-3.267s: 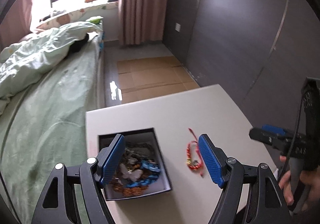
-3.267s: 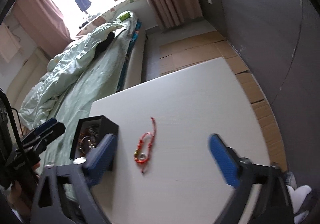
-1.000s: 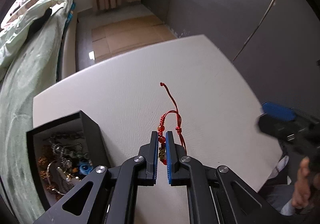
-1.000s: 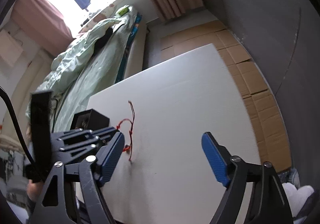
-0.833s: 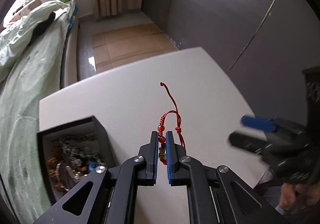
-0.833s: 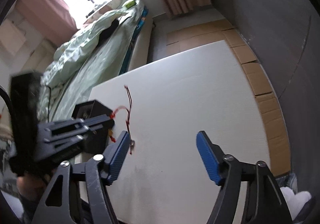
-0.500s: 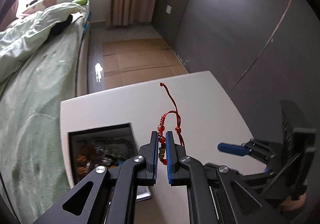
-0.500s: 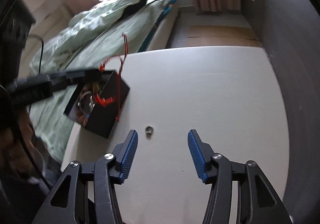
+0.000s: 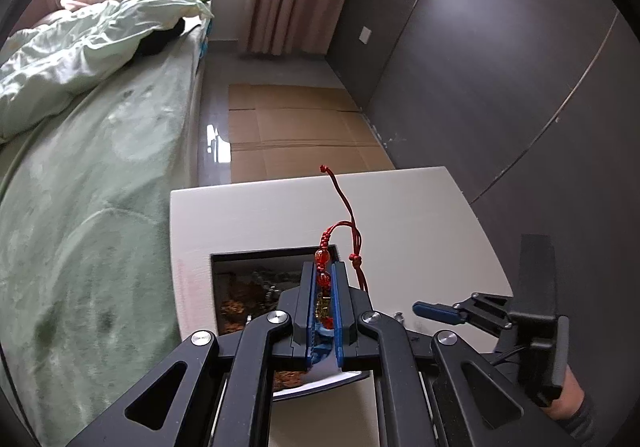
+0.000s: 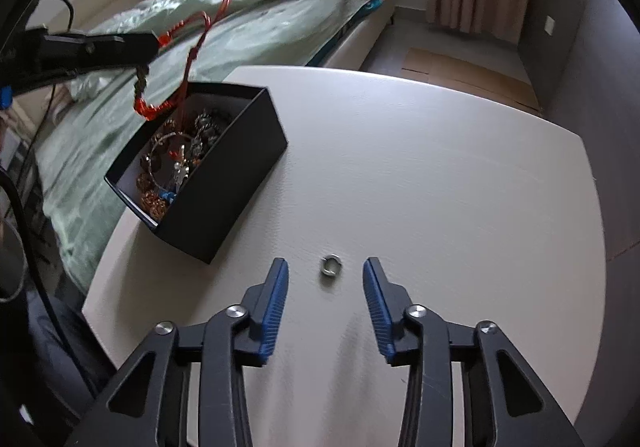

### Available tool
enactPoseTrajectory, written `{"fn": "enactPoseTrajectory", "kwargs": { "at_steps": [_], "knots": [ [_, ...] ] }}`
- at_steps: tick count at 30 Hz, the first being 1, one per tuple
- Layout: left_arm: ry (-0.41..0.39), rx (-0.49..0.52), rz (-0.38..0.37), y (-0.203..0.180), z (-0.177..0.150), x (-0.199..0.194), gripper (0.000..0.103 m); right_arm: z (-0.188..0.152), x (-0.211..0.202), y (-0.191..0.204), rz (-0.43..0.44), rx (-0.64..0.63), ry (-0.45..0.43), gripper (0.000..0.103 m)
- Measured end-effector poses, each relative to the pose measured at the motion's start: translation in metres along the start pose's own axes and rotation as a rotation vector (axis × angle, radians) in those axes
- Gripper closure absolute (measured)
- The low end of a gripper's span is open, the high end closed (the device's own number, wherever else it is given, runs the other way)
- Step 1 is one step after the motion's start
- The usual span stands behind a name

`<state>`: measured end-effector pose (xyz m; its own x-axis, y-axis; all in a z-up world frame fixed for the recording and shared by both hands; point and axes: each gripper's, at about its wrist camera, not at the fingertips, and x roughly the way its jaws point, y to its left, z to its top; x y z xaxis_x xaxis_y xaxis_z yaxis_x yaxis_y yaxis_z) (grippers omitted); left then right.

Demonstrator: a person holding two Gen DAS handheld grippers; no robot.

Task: Organize jewelry
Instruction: 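Lift the red string bracelet and carry it over the box with the left tool, then open the left tool to drop the red bracelet into the box while the right tool grasps the silver ring, then carry the small silver ring over the box and open the right tool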

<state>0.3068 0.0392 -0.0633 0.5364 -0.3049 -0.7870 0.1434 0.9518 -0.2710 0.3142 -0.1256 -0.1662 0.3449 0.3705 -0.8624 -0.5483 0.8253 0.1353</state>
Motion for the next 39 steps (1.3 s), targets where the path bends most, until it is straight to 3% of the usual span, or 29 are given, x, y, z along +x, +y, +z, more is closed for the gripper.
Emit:
{"fn": "enactPoseTrajectory", "kwargs": {
  "at_steps": [3, 9, 12, 17, 18, 20, 22, 23, 32, 39],
  "knots": [
    [0.017, -0.01, -0.002, 0.007, -0.002, 0.004, 0.096, 0.002, 0.01, 0.005, -0.029, -0.024, 0.025, 0.074],
    [0.047, 0.003, -0.017, 0.01, -0.006, 0.009, 0.096, 0.002, 0.015, 0.014, -0.094, -0.086, 0.031, 0.078],
    [0.07, 0.009, -0.031, 0.01, -0.008, 0.013, 0.096, 0.003, 0.014, 0.011, -0.09, -0.077, 0.032, 0.089],
    [0.119, -0.031, -0.02, 0.016, -0.008, 0.022, 0.094, 0.007, 0.007, 0.008, -0.083, -0.052, 0.019, 0.089],
    [0.123, -0.038, -0.017, 0.019, -0.008, 0.022, 0.09, 0.009, 0.002, 0.007, -0.076, -0.042, 0.004, 0.089],
    [0.121, -0.053, -0.015, 0.022, -0.007, 0.021, 0.071, 0.012, -0.006, 0.006, -0.062, -0.021, -0.024, 0.089],
    [0.095, -0.057, -0.015, 0.025, -0.007, 0.015, 0.042, 0.016, -0.014, 0.008, -0.033, 0.002, -0.059, 0.089],
    [0.082, -0.056, -0.013, 0.025, -0.007, 0.012, 0.04, 0.017, -0.017, 0.009, -0.025, 0.008, -0.075, 0.089],
    [0.037, -0.1, -0.01, 0.035, -0.007, -0.004, 0.04, 0.039, -0.043, 0.029, 0.054, 0.042, -0.227, 0.089],
    [0.029, -0.109, 0.001, 0.042, -0.006, -0.005, 0.039, 0.054, -0.041, 0.046, 0.113, 0.068, -0.279, 0.089]
  ]
}}
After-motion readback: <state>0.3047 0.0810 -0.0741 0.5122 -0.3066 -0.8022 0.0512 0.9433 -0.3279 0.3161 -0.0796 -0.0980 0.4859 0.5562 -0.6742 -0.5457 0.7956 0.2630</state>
